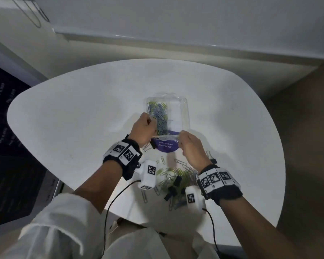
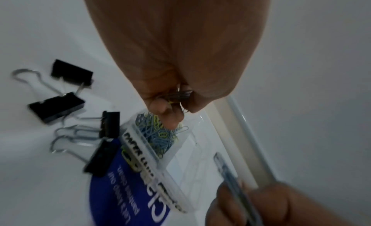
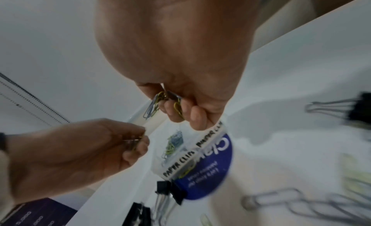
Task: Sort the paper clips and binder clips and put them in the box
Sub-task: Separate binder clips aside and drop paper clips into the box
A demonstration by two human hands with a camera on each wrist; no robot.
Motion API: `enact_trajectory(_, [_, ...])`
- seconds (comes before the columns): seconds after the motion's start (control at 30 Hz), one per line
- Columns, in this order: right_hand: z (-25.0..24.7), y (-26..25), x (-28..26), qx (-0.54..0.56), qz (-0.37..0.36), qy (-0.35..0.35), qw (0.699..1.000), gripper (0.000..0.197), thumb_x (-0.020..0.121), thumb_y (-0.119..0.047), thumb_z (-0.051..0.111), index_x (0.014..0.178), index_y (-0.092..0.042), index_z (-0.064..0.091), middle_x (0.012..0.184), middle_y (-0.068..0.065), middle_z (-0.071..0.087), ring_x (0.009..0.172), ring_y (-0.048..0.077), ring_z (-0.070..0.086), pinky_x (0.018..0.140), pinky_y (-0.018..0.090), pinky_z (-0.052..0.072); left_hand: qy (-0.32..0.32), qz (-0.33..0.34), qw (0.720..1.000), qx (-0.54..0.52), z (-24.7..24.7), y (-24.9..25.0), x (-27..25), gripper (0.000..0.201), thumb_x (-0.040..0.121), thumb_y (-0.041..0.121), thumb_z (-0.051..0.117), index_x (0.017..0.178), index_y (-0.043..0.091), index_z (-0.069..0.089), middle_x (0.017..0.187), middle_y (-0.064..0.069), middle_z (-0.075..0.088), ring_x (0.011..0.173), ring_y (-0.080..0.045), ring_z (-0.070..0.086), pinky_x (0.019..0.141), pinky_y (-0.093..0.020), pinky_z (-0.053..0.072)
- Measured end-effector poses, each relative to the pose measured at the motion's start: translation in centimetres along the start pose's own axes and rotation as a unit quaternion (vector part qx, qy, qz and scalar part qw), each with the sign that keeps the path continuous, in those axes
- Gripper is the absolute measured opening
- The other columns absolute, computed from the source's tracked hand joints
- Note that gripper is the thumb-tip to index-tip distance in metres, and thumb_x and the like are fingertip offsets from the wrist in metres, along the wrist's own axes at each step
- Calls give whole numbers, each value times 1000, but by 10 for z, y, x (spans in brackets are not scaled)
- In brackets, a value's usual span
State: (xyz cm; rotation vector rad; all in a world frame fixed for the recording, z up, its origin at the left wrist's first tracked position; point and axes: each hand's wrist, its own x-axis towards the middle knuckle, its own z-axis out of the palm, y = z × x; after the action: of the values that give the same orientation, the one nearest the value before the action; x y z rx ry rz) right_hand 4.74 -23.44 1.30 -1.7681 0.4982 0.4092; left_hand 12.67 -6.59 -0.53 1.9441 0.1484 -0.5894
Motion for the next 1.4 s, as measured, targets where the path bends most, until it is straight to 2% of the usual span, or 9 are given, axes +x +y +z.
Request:
enact_trajectory(0.2, [30, -39, 56, -23, -13, 33, 999, 20, 90, -18, 42, 71, -12, 43, 71, 7, 42, 65, 18, 36, 62, 33, 31, 55, -3, 992, 115, -1, 13, 23, 29, 98, 20, 38, 113, 9, 60, 102, -6, 65, 90, -18, 59, 72, -21, 37])
enact_trajectory(0.4, [53, -39, 88, 3, 55, -7, 998, 21, 92, -21, 48, 93, -14, 68, 89, 9, 71, 71, 18, 68, 61, 25, 56, 102, 49, 989, 96, -14, 2, -4, 32, 100, 16, 40, 126, 10, 58, 118, -6, 65, 104, -17, 59, 85, -18, 40])
enact_trajectory(0.5, [52, -34, 84, 30, 66, -13, 997, 29, 96, -24, 47, 117, -19, 66, 119, 4, 67, 91, 17, 69, 84, 39, 60, 111, 55, 987, 101, -19, -16, -17, 28, 97, 15, 45, 120, 12, 62, 110, -4, 67, 93, -13, 63, 83, -18, 46])
enact_trajectory(0.6, [40, -31, 68, 36, 34, -30, 998, 37, 101, -22, 45, 137, -21, 54, 135, -3, 55, 96, 11, 66, 82, 33, 61, 75, 78, 988, 114, -18, -28, -37, 23, 95, 15, 50, 113, 16, 63, 92, 4, 66, 69, 2, 59, 65, -7, 41])
enact_trajectory(0.73, [7, -17, 36, -60, -47, 6, 997, 20, 97, -19, 56, 112, -27, 67, 107, -10, 66, 84, 8, 67, 74, 24, 56, -72, 137, 956, 250, -13, -46, -75, 18, 90, 29, 59, 107, 26, 61, 90, 13, 57, 73, -2, 55, 67, -17, 42])
enact_trajectory(0.83, [-24, 13, 10, -181, -47, -48, 981, 14, 88, -15, 69, 95, -26, 71, 91, -5, 69, 79, 4, 62, 69, 15, 47, -177, 163, 905, 352, 0, -66, -95, 31, 87, 45, 60, 112, 26, 59, 102, 6, 55, 89, -12, 55, 74, -27, 46])
enact_trajectory(1.0, [-47, 64, -28, -278, -2, -156, 948, 21, 77, -14, 78, 87, -30, 71, 83, -4, 67, 70, 5, 61, 68, 28, 54, -229, 222, 855, 408, 47, -79, -109, 47, 83, 46, 63, 117, 15, 55, 114, -5, 54, 102, -23, 53, 77, -33, 46])
enact_trajectory(1.27, [-23, 102, -49, -340, -87, -137, 926, 45, 72, -33, 78, 113, -33, 63, 106, -13, 55, 96, 7, 56, 83, 28, 49, -184, 186, 887, 381, 85, -87, -114, 35, 83, 28, 62, 113, 17, 47, 112, -3, 50, 97, -22, 52, 74, -36, 50])
enact_trajectory(1.4, [-8, 106, -48, -346, -89, -97, 929, 28, 77, -29, 73, 104, -30, 63, 104, -11, 51, 95, 12, 58, 85, 34, 51, -164, 180, 900, 362, 86, -86, -121, 36, 80, 25, 60, 112, 18, 46, 108, -2, 50, 94, -21, 51, 71, -36, 50])
